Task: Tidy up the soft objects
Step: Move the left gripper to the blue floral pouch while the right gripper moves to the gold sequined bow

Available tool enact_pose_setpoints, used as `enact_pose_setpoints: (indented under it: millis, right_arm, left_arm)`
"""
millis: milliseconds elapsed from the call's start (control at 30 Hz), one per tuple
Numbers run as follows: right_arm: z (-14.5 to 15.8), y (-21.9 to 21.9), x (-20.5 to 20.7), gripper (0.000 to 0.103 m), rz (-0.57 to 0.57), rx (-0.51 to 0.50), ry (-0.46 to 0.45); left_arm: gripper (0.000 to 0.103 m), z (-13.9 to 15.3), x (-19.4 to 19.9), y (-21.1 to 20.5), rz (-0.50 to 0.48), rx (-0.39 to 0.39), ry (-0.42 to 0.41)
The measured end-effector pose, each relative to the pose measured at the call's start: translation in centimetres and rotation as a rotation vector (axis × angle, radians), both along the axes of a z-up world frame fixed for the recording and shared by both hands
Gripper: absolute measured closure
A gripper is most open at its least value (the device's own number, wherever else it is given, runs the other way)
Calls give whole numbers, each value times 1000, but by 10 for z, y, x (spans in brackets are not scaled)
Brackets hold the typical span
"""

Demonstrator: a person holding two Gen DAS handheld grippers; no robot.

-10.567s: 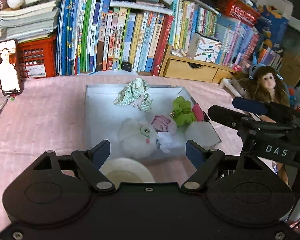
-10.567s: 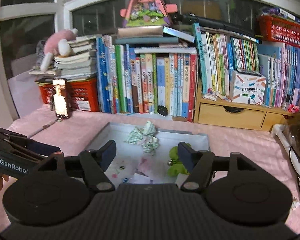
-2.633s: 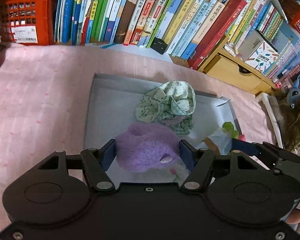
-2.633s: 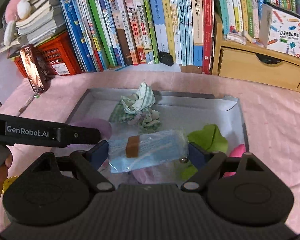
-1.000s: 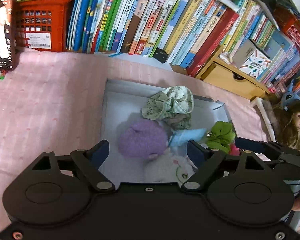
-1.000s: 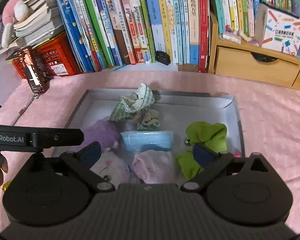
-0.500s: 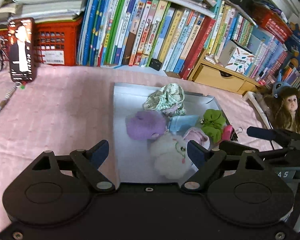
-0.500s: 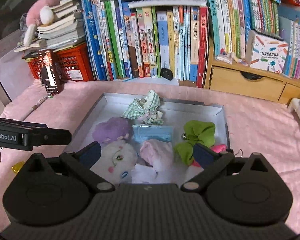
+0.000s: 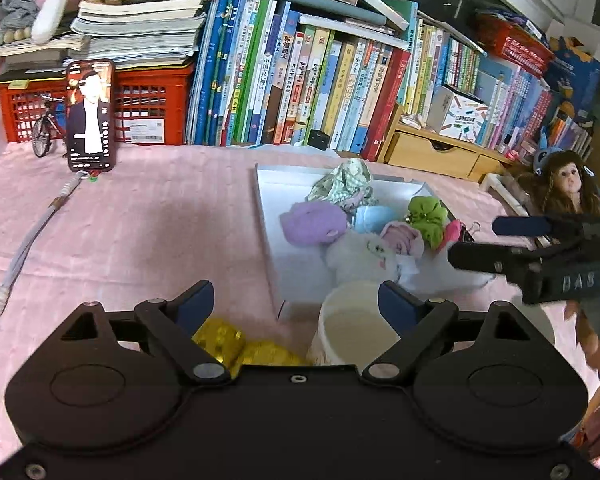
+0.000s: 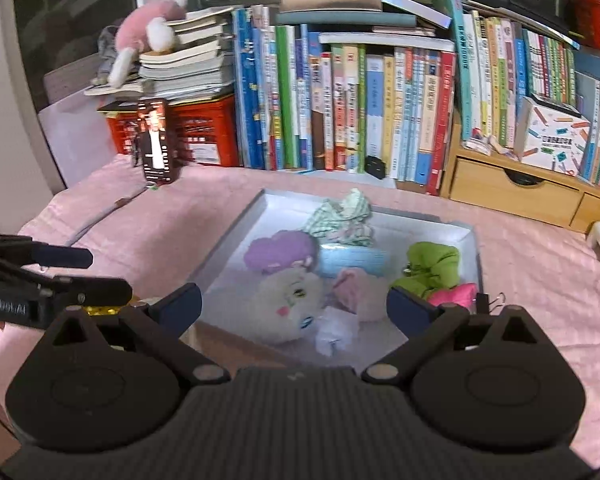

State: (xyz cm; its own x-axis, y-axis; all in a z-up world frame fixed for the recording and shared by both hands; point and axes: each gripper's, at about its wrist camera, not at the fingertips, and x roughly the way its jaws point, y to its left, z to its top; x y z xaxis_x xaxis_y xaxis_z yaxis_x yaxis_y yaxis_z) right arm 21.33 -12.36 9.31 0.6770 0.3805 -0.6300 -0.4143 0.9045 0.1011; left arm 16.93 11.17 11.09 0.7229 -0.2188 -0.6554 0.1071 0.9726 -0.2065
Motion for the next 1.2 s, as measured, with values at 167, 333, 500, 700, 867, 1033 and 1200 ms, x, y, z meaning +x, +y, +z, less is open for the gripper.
enact_pose_setpoints:
  millis: [167, 333, 500, 700, 867, 1033, 1200]
  right_arm:
    - [0, 10, -6, 1, 23, 0, 4]
    - [-1, 21, -7, 0, 43, 3, 17]
    - [-1, 35, -9, 0, 64, -7, 21]
    - [2, 56, -9, 0, 96, -24, 28]
    - [2, 75, -10, 0, 137, -49, 34]
    - [-1, 99, -11, 0, 189, -94, 43]
    - [-6, 125, -10, 0, 238, -119, 66]
  left_arm:
    - [12, -8, -23, 8, 0, 20, -26]
    - [11, -16, -41, 15, 6, 38, -48]
    - [10, -25, -58, 20, 9, 69, -69]
    - [10, -36, -72, 25, 12, 87, -71]
    - [10, -47, -79, 28, 5, 109, -59]
    - [10, -63, -82, 26, -8, 119, -37]
    - [10, -73, -80, 22, -11, 114, -28]
